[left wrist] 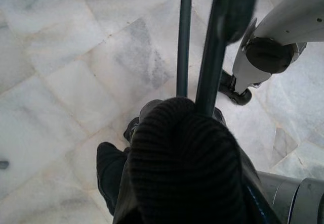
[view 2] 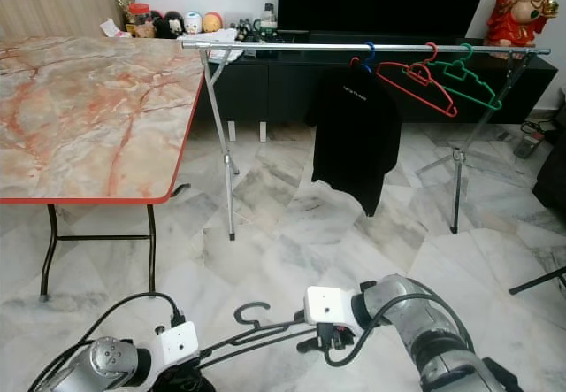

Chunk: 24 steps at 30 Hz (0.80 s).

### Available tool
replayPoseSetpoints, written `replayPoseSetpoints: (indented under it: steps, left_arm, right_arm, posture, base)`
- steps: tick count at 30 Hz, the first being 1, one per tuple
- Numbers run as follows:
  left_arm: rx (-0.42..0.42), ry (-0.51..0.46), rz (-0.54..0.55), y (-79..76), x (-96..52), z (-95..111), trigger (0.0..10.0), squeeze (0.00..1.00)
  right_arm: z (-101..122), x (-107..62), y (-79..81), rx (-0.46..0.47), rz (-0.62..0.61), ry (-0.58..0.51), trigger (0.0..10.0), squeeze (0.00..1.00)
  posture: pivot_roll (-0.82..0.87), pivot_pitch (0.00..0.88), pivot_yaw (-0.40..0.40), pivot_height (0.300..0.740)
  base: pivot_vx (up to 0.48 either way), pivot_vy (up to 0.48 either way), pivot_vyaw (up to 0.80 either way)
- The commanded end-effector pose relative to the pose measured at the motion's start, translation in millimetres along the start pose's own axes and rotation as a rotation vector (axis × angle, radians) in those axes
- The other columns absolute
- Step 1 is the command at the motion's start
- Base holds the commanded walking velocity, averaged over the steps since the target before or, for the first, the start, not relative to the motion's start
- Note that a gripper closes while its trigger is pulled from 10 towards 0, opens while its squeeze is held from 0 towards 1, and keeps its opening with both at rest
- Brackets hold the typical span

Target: Hang hanger

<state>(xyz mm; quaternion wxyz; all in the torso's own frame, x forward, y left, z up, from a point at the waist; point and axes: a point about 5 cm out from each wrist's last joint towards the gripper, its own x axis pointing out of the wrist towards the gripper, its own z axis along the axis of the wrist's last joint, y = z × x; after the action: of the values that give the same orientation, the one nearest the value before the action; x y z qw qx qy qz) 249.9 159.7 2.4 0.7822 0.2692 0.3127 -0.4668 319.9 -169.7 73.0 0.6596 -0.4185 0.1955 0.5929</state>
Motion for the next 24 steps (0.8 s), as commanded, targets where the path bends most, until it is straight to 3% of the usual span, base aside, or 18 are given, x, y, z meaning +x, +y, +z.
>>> replayPoseSetpoints:
  steps: [1,9,11,12,16,20,24]
  left_arm:
    - [-0.003,0.017,-0.003,0.1,-2.5,-4,0.0,0.0]
    - [-0.008,0.022,-0.013,-2.2,-0.8,-4,0.0,0.0]
    - [-0.009,0.026,-0.016,-3.3,-1.1,-6,0.0,0.0]
    - [-0.009,0.026,-0.016,-3.3,-1.1,-6,0.0,0.0]
    - [-0.01,0.035,-0.015,-3.2,-1.8,-8,0.0,0.0]
    - [-0.009,0.039,-0.017,-3.3,-1.9,-9,0.0,0.0]
    - [-0.009,0.036,-0.018,-3.2,-1.8,-8,0.0,0.0]
  right_arm:
    - [6,-1.7,-8.7,-0.044,-0.077,-0.007,10.0,0.0]
    - [20,-2.7,-21.8,0.058,-0.216,-0.179,10.0,0.0]
    - [24,-2.9,-24.0,0.157,-0.211,-0.277,10.0,0.0]
    - [24,-2.9,-24.0,0.157,-0.211,-0.277,10.0,0.0]
    - [23,-6.5,-19.9,0.228,-0.107,-0.347,10.0,0.0]
    - [16,-8.7,-10.3,0.248,0.014,-0.33,10.0,0.0]
    - [11,-9.3,-0.3,0.326,0.148,-0.353,10.0,0.0]
  posture:
    - [0.06,0.083,-0.038,0.74]
    - [0.06,0.084,-0.04,0.74]
    - [0.06,0.084,-0.04,0.74]
    - [0.06,0.084,-0.04,0.74]
    - [0.06,0.085,-0.04,0.74]
    - [0.06,0.084,-0.041,0.74]
    - [0.07,0.082,-0.041,0.74]
  base:
    - [0.0,0.0,0.0]
    - [0.0,0.0,0.0]
    - [0.0,0.0,0.0]
    - [0.0,0.0,0.0]
    - [0.0,0.0,0.0]
    - [0.0,0.0,0.0]
    - [0.0,0.0,0.0]
